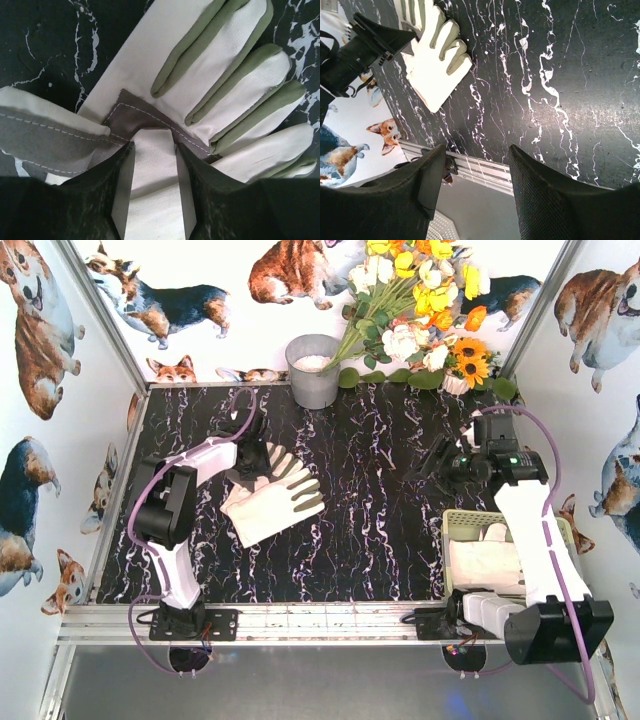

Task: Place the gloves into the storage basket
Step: Pick up the glove.

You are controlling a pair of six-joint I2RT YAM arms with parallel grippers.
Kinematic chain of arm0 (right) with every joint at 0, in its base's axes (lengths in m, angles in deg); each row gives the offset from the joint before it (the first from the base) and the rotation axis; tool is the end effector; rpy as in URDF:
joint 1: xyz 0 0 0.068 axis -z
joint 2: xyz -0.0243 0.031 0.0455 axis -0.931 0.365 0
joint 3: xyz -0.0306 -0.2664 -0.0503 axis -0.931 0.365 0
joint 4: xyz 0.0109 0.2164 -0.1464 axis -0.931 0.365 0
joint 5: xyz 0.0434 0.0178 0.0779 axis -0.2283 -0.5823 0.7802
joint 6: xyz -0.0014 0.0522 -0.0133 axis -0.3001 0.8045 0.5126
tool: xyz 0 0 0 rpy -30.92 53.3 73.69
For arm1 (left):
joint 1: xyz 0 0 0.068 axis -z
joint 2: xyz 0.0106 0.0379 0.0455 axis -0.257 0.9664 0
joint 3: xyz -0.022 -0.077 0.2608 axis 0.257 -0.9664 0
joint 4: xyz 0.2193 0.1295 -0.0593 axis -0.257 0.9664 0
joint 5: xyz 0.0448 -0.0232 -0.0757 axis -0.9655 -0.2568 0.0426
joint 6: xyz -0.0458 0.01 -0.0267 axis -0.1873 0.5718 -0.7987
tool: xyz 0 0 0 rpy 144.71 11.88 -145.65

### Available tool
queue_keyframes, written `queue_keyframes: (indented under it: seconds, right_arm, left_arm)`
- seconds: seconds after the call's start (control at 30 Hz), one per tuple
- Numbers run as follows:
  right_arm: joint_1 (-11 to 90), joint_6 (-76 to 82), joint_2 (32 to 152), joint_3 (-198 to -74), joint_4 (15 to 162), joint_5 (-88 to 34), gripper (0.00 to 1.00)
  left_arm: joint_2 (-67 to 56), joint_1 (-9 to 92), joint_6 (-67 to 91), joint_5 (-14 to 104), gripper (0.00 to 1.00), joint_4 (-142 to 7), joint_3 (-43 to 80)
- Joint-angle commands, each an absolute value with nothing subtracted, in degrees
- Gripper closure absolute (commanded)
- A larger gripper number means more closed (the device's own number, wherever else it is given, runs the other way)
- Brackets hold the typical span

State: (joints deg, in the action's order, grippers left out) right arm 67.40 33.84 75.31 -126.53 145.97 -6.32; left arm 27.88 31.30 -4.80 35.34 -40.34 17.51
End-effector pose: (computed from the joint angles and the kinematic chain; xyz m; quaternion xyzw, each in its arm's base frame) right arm 0.2069 0.0214 0.3326 0.2205 0.9030 0.3170 0.1885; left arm 0.3714 -0.1083 0.1635 -0.1086 0.9651 -0.0792 0.2248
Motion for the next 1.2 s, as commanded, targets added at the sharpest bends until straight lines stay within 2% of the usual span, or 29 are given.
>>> queue_keyframes:
  seconds: [0.0, 0.23, 0.6, 0.8, 0.93, 1.03, 1.17]
  right_arm:
    - [67.3, 32.6, 77.0, -129.6, 144.4, -6.1, 0.45]
    - [67.3, 32.3, 78.2, -129.7, 143.5, -5.4, 0.45]
    - [66.6, 34.4, 76.7, -128.3, 141.5, -4.2, 0.45]
    - [59.2, 40.0, 77.1, -124.9, 134.7, -4.1, 0.44]
    - [55.3, 43.1, 77.0, -122.0, 131.0, -5.4, 0.45]
    - [53.3, 45.3, 78.1, -118.9, 127.5, -4.8, 0.45]
    - [52.2, 48.2, 82.7, -115.6, 121.7, -2.6, 0.44]
  left_arm:
    - [28.8, 33.0, -4.6, 32.9, 0.71, -39.3, 17.1]
    - [24.3, 34.5, -5.6, 29.0, 1.0, -38.6, 15.0]
    - [11.2, 36.1, -11.8, 23.2, 1.0, -32.9, 15.2]
    - [5.1, 38.7, -16.5, 19.0, 1.0, -29.1, 14.8]
    - [1.7, 43.9, -21.9, 5.7, 1.0, -23.2, 16.0]
    - [0.9, 49.2, -26.1, 4.9, 1.0, -25.1, 14.7]
    - [6.0, 55.2, -30.8, 3.9, 1.0, -21.4, 17.4]
